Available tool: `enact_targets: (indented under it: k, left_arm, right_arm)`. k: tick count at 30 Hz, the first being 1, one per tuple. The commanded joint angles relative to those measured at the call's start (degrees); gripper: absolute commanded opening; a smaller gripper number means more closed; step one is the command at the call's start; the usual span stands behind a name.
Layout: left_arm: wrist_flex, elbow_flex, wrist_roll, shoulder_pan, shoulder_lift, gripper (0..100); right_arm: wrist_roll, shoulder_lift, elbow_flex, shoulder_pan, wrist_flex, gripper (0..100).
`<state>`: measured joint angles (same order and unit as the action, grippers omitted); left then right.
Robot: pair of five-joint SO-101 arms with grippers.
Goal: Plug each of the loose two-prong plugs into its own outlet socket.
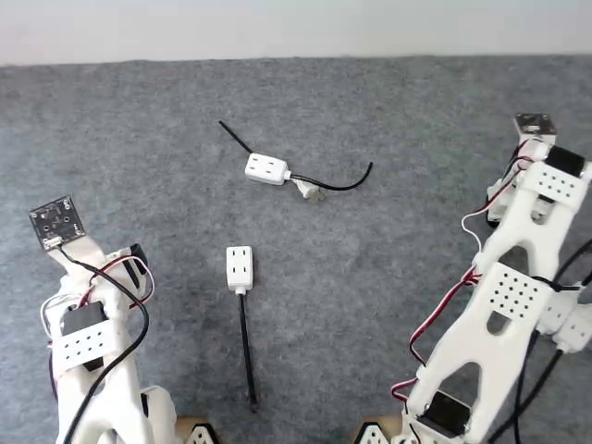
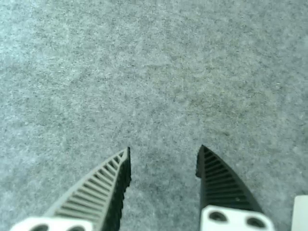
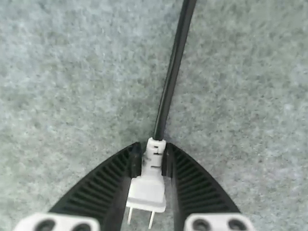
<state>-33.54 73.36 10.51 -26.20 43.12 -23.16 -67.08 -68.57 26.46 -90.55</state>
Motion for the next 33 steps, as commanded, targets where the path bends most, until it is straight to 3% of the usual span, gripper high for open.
enact_targets:
  k: [1, 7, 12, 19, 22, 33]
  left_arm:
    - [1.41, -0.31, -0.53, 0.0, 0.79, 21]
    - [1.41, -0.31, -0.53, 0.0, 0.79, 21]
    - [1.41, -0.31, -0.53, 0.0, 0.79, 21]
    - [0.79, -0.31, -0.44, 0.09, 0.79, 21]
    - [-1.93, -1.54, -0.44, 0.18, 0.7, 21]
    - [-5.01, -1.63, -6.51, 3.6, 0.62, 21]
  right_arm:
    - [-0.79, 0.13, -0.7, 0.75, 1.19, 8.6]
    - [-0.79, 0.22, -0.7, 0.66, 1.89, 0.2]
    - [-0.88, 0.48, -0.7, 0.66, 1.36, 0.8]
    - [1.49, 5.05, -10.2, -3.21, -12.97, 0.8]
    - [4.4, 10.15, -10.9, -3.65, -12.79, 0.8]
    - [7.3, 45.32, 22.51, -11.03, -12.44, 0.8]
